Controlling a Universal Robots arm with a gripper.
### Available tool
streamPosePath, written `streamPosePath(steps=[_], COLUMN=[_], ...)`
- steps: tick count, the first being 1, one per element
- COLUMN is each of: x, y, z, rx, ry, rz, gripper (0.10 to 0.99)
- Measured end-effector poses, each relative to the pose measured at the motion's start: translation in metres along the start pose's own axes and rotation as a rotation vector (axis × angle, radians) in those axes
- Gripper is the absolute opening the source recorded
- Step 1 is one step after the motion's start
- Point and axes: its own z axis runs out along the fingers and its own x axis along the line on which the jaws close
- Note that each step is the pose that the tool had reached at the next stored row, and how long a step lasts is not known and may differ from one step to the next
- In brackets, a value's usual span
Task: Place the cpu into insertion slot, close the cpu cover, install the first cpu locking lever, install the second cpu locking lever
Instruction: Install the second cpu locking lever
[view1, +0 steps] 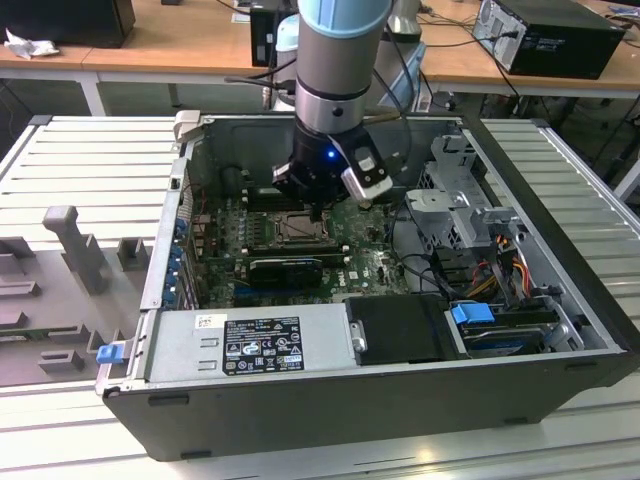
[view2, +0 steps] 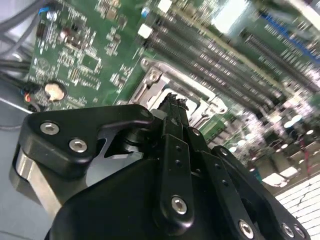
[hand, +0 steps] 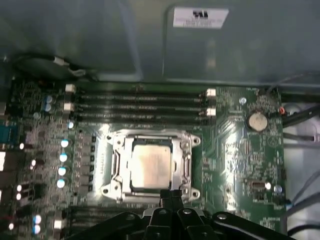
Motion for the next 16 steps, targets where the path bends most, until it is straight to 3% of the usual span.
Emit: streamPosePath(steps=[3,6,12,14,16], x=[0.0020,0.0094,0.0340,0.0403,0.0417], y=[-0.0082,-0.0139,-0.0142,-0.0142,-0.0144], z=[-0.0010,-0.0018,0.0002,0.0017,0.0040], rx=[0.000,0.000,-0.003,-0.003,-0.004], ry=[0.0000,0.0000,0.0001,0.0002,0.0003], rz=[0.000,0.000,-0.001,-0.002,-0.002], gripper=[0.106,0.106,0.106,0.106,0.106])
